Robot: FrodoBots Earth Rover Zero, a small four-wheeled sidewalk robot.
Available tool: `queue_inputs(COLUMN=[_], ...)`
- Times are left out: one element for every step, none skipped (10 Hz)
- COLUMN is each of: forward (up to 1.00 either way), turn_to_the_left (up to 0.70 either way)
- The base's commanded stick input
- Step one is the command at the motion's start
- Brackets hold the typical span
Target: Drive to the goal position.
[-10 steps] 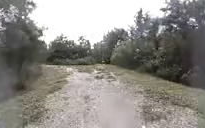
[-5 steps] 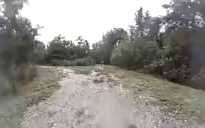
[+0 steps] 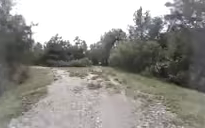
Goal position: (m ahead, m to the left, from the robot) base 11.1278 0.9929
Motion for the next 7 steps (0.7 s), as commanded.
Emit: queue_inputs(forward=[0.85, 0.85, 0.85, 0.85, 0.85, 0.85, 0.85], turn_to_the_left=[0.0, 0.0, 0.0, 0.0, 0.0, 0.0, 0.0])
